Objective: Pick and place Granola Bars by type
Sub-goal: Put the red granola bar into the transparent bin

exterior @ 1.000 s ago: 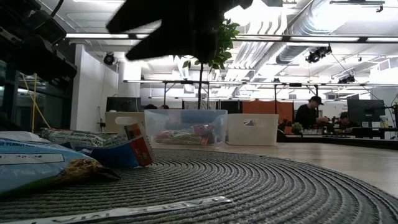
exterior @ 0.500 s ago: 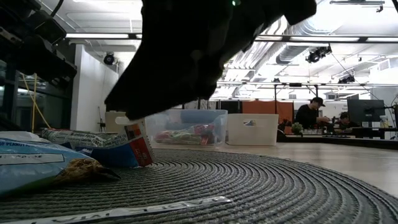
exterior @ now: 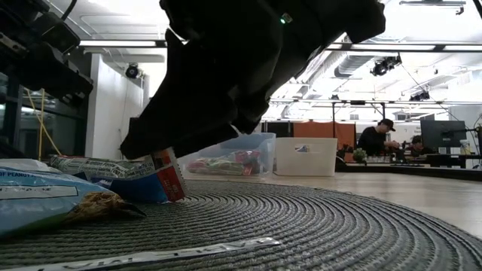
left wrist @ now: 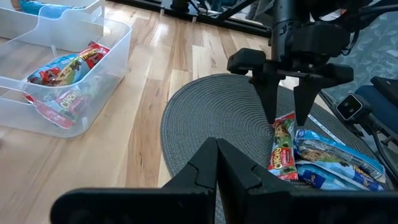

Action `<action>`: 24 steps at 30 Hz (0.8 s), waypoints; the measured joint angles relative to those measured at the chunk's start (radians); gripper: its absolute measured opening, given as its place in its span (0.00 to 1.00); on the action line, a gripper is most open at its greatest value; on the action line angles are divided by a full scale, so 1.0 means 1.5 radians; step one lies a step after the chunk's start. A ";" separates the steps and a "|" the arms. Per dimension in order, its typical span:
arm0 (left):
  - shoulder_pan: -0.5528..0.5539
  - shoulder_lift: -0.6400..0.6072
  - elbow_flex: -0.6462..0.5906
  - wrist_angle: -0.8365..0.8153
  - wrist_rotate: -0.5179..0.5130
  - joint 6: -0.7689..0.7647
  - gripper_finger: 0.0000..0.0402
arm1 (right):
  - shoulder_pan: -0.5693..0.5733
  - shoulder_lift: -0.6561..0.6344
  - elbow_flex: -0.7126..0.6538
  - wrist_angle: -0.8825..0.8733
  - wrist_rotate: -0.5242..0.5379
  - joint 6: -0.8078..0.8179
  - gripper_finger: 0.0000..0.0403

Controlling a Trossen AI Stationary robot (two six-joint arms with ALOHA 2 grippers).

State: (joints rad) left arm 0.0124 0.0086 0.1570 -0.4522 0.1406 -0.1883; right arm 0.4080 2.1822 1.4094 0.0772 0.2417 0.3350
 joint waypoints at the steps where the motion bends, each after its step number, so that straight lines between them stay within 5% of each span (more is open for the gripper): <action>1: 0.000 0.000 0.000 0.000 0.000 0.000 0.00 | 0.000 0.000 0.000 -0.002 0.005 -0.001 0.53; 24: 0.000 0.000 0.000 0.000 -0.003 0.000 0.00 | -0.002 0.029 0.000 0.016 -0.002 -0.005 0.51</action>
State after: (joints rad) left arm 0.0128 0.0086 0.1570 -0.4526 0.1363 -0.1886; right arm 0.4056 2.2259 1.4094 0.1008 0.2395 0.3268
